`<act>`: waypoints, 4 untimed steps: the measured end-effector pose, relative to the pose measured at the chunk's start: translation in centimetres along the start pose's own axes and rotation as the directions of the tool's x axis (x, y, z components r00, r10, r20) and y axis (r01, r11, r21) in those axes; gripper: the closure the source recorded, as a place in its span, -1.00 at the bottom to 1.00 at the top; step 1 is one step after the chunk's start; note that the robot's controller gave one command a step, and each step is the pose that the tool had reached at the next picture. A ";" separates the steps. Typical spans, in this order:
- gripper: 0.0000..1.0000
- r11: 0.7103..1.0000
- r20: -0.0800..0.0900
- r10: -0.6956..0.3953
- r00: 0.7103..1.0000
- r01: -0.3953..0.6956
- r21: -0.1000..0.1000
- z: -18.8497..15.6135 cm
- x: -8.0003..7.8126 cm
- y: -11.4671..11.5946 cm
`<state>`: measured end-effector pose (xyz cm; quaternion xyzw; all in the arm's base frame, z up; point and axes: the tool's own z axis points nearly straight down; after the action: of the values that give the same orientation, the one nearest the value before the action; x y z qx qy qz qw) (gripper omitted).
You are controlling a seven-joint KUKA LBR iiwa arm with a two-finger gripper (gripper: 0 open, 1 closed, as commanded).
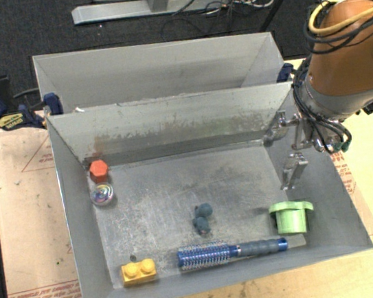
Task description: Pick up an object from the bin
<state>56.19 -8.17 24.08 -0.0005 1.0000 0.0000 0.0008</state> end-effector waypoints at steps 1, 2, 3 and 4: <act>-1.00 0.993 -0.009 -0.119 0.993 0.119 -0.004 14.3 1.2 7.1; -1.00 0.998 0.000 -0.062 0.998 0.062 0.002 16.8 -1.8 11.3; 1.00 0.998 0.008 -0.061 0.998 0.061 -0.001 16.4 -2.0 11.3; 1.00 0.963 0.011 -0.269 0.963 0.269 0.001 -6.2 -1.2 13.1</act>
Offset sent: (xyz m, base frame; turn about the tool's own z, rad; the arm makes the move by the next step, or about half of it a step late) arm -0.0103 0.0676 -0.1376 -0.1142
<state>57.38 4.93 30.32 -0.1360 0.9907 0.0001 0.0065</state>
